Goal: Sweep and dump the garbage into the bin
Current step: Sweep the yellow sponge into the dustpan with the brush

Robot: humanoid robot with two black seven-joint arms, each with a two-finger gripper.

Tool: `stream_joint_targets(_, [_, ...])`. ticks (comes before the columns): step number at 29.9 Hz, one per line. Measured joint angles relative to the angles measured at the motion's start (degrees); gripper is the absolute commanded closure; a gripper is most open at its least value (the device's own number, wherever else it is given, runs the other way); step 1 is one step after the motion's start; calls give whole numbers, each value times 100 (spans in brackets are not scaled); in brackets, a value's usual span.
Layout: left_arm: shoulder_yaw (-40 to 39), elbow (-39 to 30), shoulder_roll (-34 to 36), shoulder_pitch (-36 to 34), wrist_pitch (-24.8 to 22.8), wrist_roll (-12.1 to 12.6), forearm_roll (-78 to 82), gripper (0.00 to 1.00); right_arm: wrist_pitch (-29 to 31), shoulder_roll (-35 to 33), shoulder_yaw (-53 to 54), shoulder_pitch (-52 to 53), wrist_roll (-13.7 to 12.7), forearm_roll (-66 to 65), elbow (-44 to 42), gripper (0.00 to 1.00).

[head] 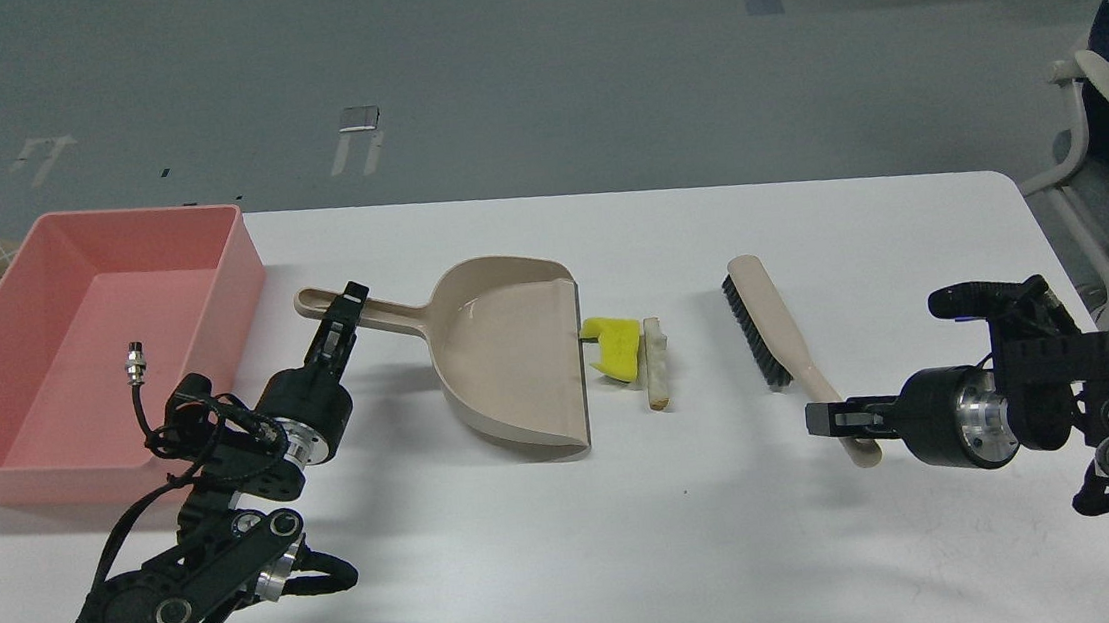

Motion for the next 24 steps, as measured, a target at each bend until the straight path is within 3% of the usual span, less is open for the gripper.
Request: stream_joint_targets(24, [-5, -126, -29, 54, 3, 0, 2, 100, 61, 2075, 76, 93, 47, 536, -568, 100])
